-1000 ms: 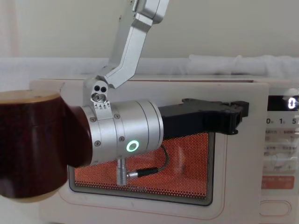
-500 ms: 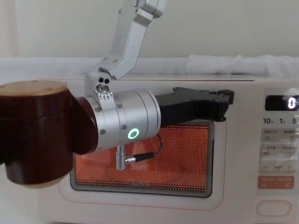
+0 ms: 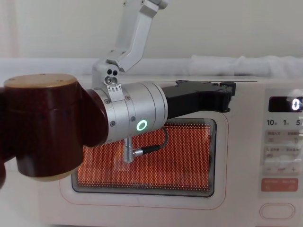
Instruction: Press the button to open the microwave door with one hand; close the microwave door with the other hand.
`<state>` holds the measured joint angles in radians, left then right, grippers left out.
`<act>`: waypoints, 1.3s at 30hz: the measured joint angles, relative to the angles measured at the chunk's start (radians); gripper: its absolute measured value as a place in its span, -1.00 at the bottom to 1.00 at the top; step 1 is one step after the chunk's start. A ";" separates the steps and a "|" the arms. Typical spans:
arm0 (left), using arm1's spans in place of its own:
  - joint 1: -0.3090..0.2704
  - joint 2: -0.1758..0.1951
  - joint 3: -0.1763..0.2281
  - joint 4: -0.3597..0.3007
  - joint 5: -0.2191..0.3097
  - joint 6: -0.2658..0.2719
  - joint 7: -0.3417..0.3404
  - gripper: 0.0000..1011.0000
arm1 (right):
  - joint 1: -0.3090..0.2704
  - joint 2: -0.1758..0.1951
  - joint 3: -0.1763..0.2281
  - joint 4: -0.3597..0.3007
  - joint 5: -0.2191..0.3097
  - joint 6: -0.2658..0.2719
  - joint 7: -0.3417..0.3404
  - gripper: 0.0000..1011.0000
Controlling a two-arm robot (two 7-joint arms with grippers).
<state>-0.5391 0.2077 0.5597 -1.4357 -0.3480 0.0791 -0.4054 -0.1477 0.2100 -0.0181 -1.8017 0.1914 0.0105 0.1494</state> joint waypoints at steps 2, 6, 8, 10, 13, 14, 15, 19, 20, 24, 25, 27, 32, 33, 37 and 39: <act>0.000 -0.003 -0.001 0.001 0.003 0.002 0.001 -1.00 | 0.000 0.000 0.000 0.000 0.000 0.000 0.000 0.98; -0.001 -0.009 -0.003 0.005 0.008 0.011 0.001 -1.00 | 0.000 0.000 0.000 0.000 0.000 0.000 0.000 0.98; -0.002 -0.011 -0.003 0.008 0.011 0.013 0.001 -1.00 | 0.000 0.000 0.000 0.000 0.000 0.000 0.000 0.98; -0.006 -0.016 -0.005 0.014 0.015 0.015 0.002 -1.00 | 0.000 0.000 0.000 0.000 0.000 0.000 0.000 0.98; -0.013 -0.023 -0.007 0.026 0.021 0.017 0.004 -1.00 | 0.000 0.000 0.000 0.000 0.000 0.000 0.000 0.98; -0.015 -0.025 -0.007 0.029 0.022 0.018 0.004 -1.00 | 0.000 0.000 0.000 0.000 0.000 0.000 0.000 0.98; -0.017 -0.027 -0.007 0.033 0.024 0.019 0.005 -1.00 | 0.000 0.000 0.000 0.000 0.000 0.000 0.000 0.98; -0.029 -0.037 -0.008 0.049 0.033 0.022 0.006 -1.00 | 0.000 0.000 0.000 0.000 0.000 0.000 0.000 0.98; -0.031 -0.038 -0.008 0.052 0.035 0.022 0.006 -1.00 | 0.000 0.000 0.000 0.000 0.000 0.000 0.000 0.98; -0.036 -0.045 -0.006 0.064 0.042 0.025 0.005 -1.00 | 0.000 0.000 0.000 0.000 0.000 0.000 0.000 0.98; -0.037 -0.047 -0.006 0.069 0.045 0.027 0.005 -1.00 | 0.000 0.000 0.000 0.000 0.000 0.000 0.000 0.98; -0.039 -0.051 -0.005 0.075 0.048 0.026 0.005 -1.00 | 0.000 0.000 0.000 0.000 0.000 0.000 0.000 0.98; -0.042 -0.057 -0.008 0.085 0.056 0.026 0.007 -1.00 | 0.000 0.000 0.000 0.000 0.000 0.000 0.000 0.98; -0.041 -0.057 -0.009 0.084 0.056 0.027 0.006 -1.00 | 0.000 0.000 0.000 0.000 0.000 0.000 0.000 0.98; -0.019 -0.044 -0.013 0.044 0.039 0.032 -0.017 -1.00 | 0.000 0.000 0.000 0.000 0.000 0.000 0.000 0.98; -0.006 -0.035 -0.013 0.019 0.032 0.033 -0.026 -1.00 | 0.000 0.000 0.000 0.000 0.000 0.000 0.000 0.98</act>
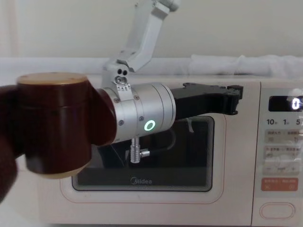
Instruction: Press the button to open the microwave door with one hand; close the microwave door with the other hand.
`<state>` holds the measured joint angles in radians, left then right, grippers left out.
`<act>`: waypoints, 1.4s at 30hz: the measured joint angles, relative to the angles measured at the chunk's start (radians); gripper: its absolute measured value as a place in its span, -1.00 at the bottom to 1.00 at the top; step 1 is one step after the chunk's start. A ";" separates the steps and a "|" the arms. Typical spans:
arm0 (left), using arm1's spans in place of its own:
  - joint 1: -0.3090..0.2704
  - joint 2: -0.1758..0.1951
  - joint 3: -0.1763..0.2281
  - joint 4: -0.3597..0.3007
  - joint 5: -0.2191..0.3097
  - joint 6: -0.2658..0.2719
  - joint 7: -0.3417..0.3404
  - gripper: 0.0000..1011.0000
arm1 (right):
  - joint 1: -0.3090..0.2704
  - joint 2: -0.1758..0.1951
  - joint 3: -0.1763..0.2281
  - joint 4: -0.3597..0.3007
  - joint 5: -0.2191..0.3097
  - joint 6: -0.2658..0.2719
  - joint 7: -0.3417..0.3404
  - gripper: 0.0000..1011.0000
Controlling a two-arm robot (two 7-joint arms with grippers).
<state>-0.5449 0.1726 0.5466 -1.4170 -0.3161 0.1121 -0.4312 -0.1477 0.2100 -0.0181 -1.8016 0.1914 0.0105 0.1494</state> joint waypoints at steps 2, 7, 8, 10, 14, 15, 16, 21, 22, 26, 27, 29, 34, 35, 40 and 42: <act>0.022 0.016 0.000 -0.039 -0.010 0.003 -0.010 -1.00 | 0.000 0.000 0.000 0.000 0.000 0.000 0.000 0.98; 0.066 0.048 0.000 -0.108 -0.029 0.008 -0.018 -1.00 | 0.000 0.000 0.000 0.000 0.000 0.000 0.000 0.98; 0.097 0.069 -0.003 -0.150 -0.041 0.012 -0.018 -1.00 | 0.000 0.000 0.000 0.000 0.000 0.000 0.000 0.98; 0.120 0.085 -0.008 -0.179 -0.049 0.014 -0.015 -1.00 | 0.000 0.000 0.000 0.000 0.000 0.000 0.000 0.98; 0.177 0.117 -0.026 -0.238 -0.069 0.015 0.000 -1.00 | 0.000 0.000 0.000 0.000 0.000 0.000 0.000 0.98; 0.203 0.129 -0.037 -0.258 -0.079 0.012 0.012 -1.00 | 0.000 0.000 0.000 0.000 0.000 0.000 0.000 0.98; 0.218 0.135 -0.043 -0.268 -0.083 0.010 0.018 -1.00 | 0.000 0.000 0.000 0.000 0.000 0.000 0.000 0.98; 0.303 0.161 -0.090 -0.312 -0.096 -0.018 0.073 -1.00 | 0.000 0.000 0.000 0.000 0.000 0.000 0.000 0.98; 0.334 0.166 -0.110 -0.323 -0.099 -0.026 0.101 -1.00 | 0.000 0.000 0.000 0.000 0.000 0.000 0.000 0.98; 0.406 0.176 -0.160 -0.346 -0.099 -0.045 0.155 -1.00 | 0.000 0.000 0.000 0.000 0.000 0.000 0.000 0.98; 0.434 0.179 -0.182 -0.354 -0.098 -0.052 0.174 -1.00 | 0.000 0.000 0.000 0.000 0.000 0.000 0.000 0.98; 0.458 0.181 -0.202 -0.361 -0.095 -0.058 0.190 -1.00 | 0.000 0.000 0.000 0.000 0.000 0.000 0.000 0.98; 0.530 0.183 -0.271 -0.390 -0.083 -0.089 0.240 -1.00 | 0.000 0.000 0.000 0.000 0.000 0.000 0.000 0.98; 0.540 0.182 -0.281 -0.395 -0.081 -0.095 0.247 -1.00 | 0.000 0.000 0.000 0.000 0.000 0.000 0.000 0.98; 0.610 0.177 -0.346 -0.434 -0.067 -0.131 0.293 -1.00 | 0.000 0.000 0.000 0.000 0.000 0.000 0.000 0.98; 0.629 0.175 -0.363 -0.443 -0.062 -0.137 0.305 -1.00 | 0.000 0.000 0.000 0.000 0.000 0.000 0.000 0.98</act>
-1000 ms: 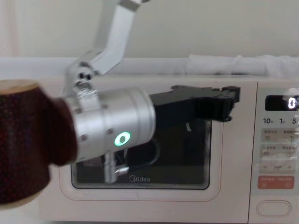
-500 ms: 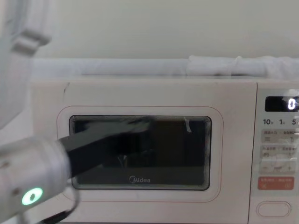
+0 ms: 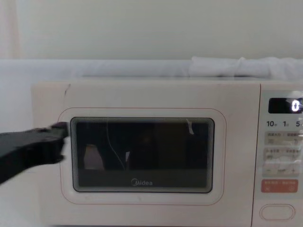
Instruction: Press the button to open the microwave door with one hand; close the microwave door with the other hand.
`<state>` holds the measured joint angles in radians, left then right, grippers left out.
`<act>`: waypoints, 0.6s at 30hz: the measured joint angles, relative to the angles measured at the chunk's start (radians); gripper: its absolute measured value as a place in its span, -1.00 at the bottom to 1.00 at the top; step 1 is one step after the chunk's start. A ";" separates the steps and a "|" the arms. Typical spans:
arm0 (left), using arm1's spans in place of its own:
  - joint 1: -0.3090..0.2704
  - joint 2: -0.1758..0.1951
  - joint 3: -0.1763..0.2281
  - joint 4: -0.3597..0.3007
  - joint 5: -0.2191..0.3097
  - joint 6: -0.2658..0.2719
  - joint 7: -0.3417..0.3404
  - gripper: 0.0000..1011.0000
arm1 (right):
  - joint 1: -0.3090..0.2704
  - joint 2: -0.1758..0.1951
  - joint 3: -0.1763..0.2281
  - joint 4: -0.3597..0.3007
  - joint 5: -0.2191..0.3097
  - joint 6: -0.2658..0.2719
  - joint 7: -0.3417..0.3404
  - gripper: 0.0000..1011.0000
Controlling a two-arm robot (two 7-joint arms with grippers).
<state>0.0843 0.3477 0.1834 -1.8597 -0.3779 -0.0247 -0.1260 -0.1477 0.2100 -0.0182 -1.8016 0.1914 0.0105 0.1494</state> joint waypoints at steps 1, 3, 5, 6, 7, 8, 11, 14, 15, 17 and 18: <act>0.009 -0.001 -0.010 -0.004 0.003 -0.003 0.007 -1.00 | 0.000 0.000 0.000 0.000 0.000 0.000 0.000 0.98; 0.030 -0.005 -0.034 -0.013 0.010 -0.009 0.025 -1.00 | 0.000 0.000 0.000 0.000 0.000 0.000 0.000 0.98; 0.043 -0.009 -0.052 -0.016 0.018 -0.014 0.038 -1.00 | 0.000 0.000 0.000 0.000 0.000 0.000 0.000 0.98; 0.057 -0.015 -0.072 -0.016 0.029 -0.019 0.057 -1.00 | 0.000 0.000 0.000 0.000 0.000 0.000 0.000 0.98; 0.061 -0.018 -0.080 -0.016 0.033 -0.021 0.065 -1.00 | 0.000 0.000 0.000 0.000 0.000 0.000 0.000 0.98; 0.061 -0.018 -0.080 -0.016 0.033 -0.021 0.065 -1.00 | 0.000 0.000 0.000 0.000 0.000 0.000 0.000 0.98; 0.073 -0.029 -0.108 -0.008 0.049 -0.028 0.089 -1.00 | 0.000 0.000 0.000 0.000 0.000 0.000 0.000 0.98; 0.079 -0.041 -0.130 0.008 0.070 -0.040 0.114 -1.00 | 0.000 0.000 0.000 0.000 0.000 0.000 0.000 0.98; 0.079 -0.045 -0.135 0.015 0.076 -0.044 0.121 -1.00 | 0.000 0.000 0.000 0.000 0.000 0.000 0.000 0.98; 0.081 -0.059 -0.147 0.035 0.095 -0.054 0.145 -1.00 | 0.000 0.000 0.000 0.000 0.000 0.000 0.000 0.98; 0.082 -0.072 -0.157 0.050 0.108 -0.062 0.163 -1.00 | 0.000 0.000 0.000 0.000 0.000 0.000 0.000 0.98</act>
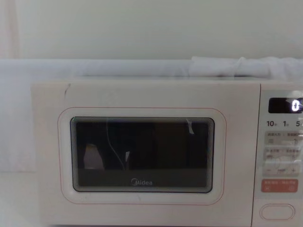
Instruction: Press the button to open the microwave door with one hand; close the microwave door with the other hand.
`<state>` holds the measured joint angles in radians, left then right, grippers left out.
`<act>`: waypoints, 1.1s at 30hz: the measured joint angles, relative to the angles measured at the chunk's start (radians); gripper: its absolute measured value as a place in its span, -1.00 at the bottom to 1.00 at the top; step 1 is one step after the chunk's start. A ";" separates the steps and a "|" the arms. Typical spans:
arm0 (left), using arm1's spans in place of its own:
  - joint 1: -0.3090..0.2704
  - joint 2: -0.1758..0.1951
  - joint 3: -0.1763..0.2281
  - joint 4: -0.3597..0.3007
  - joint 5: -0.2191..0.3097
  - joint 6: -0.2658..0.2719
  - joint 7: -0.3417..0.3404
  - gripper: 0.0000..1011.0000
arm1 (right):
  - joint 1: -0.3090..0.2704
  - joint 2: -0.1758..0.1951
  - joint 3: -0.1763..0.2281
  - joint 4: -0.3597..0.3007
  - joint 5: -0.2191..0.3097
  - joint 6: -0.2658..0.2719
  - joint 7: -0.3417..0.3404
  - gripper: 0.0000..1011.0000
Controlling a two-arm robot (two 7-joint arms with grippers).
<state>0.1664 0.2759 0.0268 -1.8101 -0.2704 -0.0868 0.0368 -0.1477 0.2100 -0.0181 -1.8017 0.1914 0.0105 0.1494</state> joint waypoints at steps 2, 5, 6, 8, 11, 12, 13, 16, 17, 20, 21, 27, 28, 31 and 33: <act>0.000 -0.012 -0.006 0.015 0.013 -0.005 0.019 -1.00 | 0.000 0.000 0.000 0.000 0.000 0.000 0.000 0.98; -0.001 -0.032 -0.012 0.036 0.029 -0.005 0.038 -1.00 | 0.000 0.000 0.000 0.000 0.000 0.000 0.000 0.98; -0.002 -0.037 -0.012 0.040 0.031 -0.004 0.041 -1.00 | 0.000 0.000 0.000 0.000 0.000 0.000 0.000 0.98; -0.005 -0.049 -0.012 0.054 0.036 -0.001 0.043 -1.00 | 0.000 0.000 0.000 0.000 0.000 0.000 0.000 0.98; -0.016 -0.063 -0.004 0.076 0.038 0.007 0.029 -1.00 | 0.000 0.000 0.000 0.000 0.000 0.000 0.000 0.98; -0.016 -0.063 -0.004 0.076 0.038 0.007 0.029 -1.00 | 0.000 0.000 0.000 0.000 0.000 0.000 0.000 0.98; -0.020 -0.066 -0.001 0.084 0.039 0.011 0.021 -1.00 | 0.000 0.000 0.000 0.000 0.000 0.000 0.000 0.98; -0.027 -0.071 0.003 0.098 0.039 0.019 0.007 -1.00 | 0.000 0.000 0.000 0.000 0.000 0.000 0.000 0.98; -0.032 -0.074 0.006 0.106 0.042 0.022 -0.002 -1.00 | 0.000 0.000 0.000 0.000 0.000 0.000 0.000 0.98; -0.040 -0.080 0.007 0.118 0.047 0.026 -0.015 -1.00 | 0.000 0.000 0.000 0.000 0.000 0.000 0.000 0.98; -0.041 -0.082 0.007 0.121 0.049 0.026 -0.018 -1.00 | 0.000 0.000 0.000 0.000 0.000 0.000 0.000 0.98; -0.049 -0.098 -0.002 0.134 0.057 0.031 -0.030 -1.00 | 0.000 0.000 0.000 0.000 0.000 0.000 0.000 0.98; -0.050 -0.104 -0.006 0.135 0.058 0.031 -0.030 -1.00 | 0.000 0.000 0.000 0.000 0.000 0.000 0.000 0.98; -0.049 -0.115 -0.015 0.135 0.062 0.031 -0.027 -1.00 | 0.000 0.000 0.000 0.000 0.000 0.000 0.000 0.98; -0.047 -0.126 -0.020 0.135 0.065 0.029 -0.019 -1.00 | 0.000 0.000 0.000 0.000 0.000 0.000 0.000 0.98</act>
<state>0.1196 0.1504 0.0068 -1.6746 -0.2052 -0.0575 0.0174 -0.1477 0.2100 -0.0182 -1.8017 0.1914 0.0105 0.1494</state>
